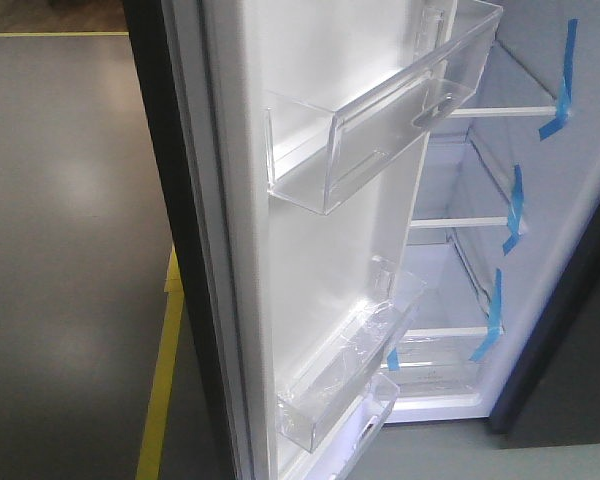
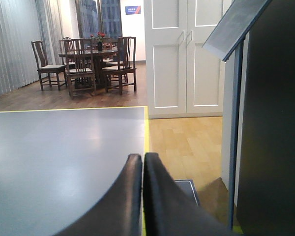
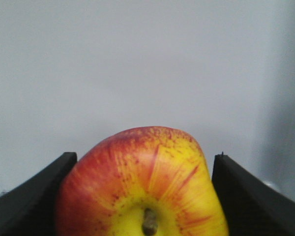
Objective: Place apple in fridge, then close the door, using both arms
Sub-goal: 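Lower the apple into the upper clear door bin and open the right gripper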
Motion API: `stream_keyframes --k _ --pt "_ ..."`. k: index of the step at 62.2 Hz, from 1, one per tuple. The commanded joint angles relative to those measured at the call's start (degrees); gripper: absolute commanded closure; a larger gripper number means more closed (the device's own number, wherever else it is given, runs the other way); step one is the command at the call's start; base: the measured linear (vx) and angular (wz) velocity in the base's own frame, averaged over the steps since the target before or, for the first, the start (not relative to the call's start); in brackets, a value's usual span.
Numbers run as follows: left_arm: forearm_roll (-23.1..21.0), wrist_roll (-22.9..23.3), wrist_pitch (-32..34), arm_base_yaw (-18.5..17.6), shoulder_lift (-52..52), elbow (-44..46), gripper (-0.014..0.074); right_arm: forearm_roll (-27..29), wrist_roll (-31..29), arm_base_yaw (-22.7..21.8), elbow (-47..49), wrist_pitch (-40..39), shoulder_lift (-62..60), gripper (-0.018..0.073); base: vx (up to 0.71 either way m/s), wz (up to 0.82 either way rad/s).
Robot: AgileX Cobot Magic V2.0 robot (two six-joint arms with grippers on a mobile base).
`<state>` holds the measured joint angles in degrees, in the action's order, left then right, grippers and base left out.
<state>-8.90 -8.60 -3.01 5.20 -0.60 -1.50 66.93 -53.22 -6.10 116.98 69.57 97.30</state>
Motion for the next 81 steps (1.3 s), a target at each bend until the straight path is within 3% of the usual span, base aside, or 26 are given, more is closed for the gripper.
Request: stream_keyframes --k 1,15,35,44,56,63,71,81 --pt "-0.25 0.49 3.92 -0.12 -0.93 -1.21 0.0603 1.04 -0.72 2.87 2.80 -2.38 -0.20 0.0527 0.00 0.00" --pt "-0.25 0.49 3.92 -0.12 -0.93 -1.21 0.0603 -11.60 -0.42 8.63 2.67 -5.36 1.31 0.0437 0.00 0.00" --pt "-0.25 0.49 3.92 -0.12 -0.93 -1.21 0.0603 -12.83 3.37 9.00 2.67 -7.34 1.31 0.0018 0.00 0.00" --pt "-0.25 0.49 3.92 -0.12 -0.93 -1.21 0.0603 -12.34 4.95 9.00 2.67 -8.18 1.31 -0.0063 0.00 0.00" --pt "-0.25 0.49 3.92 -0.12 -0.93 -1.21 0.0603 -11.49 5.16 9.00 2.67 -8.11 1.19 -0.0024 0.00 0.00" --pt "-0.25 0.49 3.92 -0.12 -0.93 -1.21 0.0603 -10.74 5.62 9.00 2.67 -7.79 0.60 0.0056 0.00 0.00" --pt "-0.25 0.49 3.92 -0.12 -0.93 -1.21 0.0603 -10.74 7.60 8.80 2.67 -8.49 -1.74 0.0251 0.00 0.00" --pt "-0.25 0.49 3.92 -0.12 -0.93 -1.21 0.0603 -11.19 7.52 8.72 2.67 -6.49 -6.18 0.0578 0.00 0.00"
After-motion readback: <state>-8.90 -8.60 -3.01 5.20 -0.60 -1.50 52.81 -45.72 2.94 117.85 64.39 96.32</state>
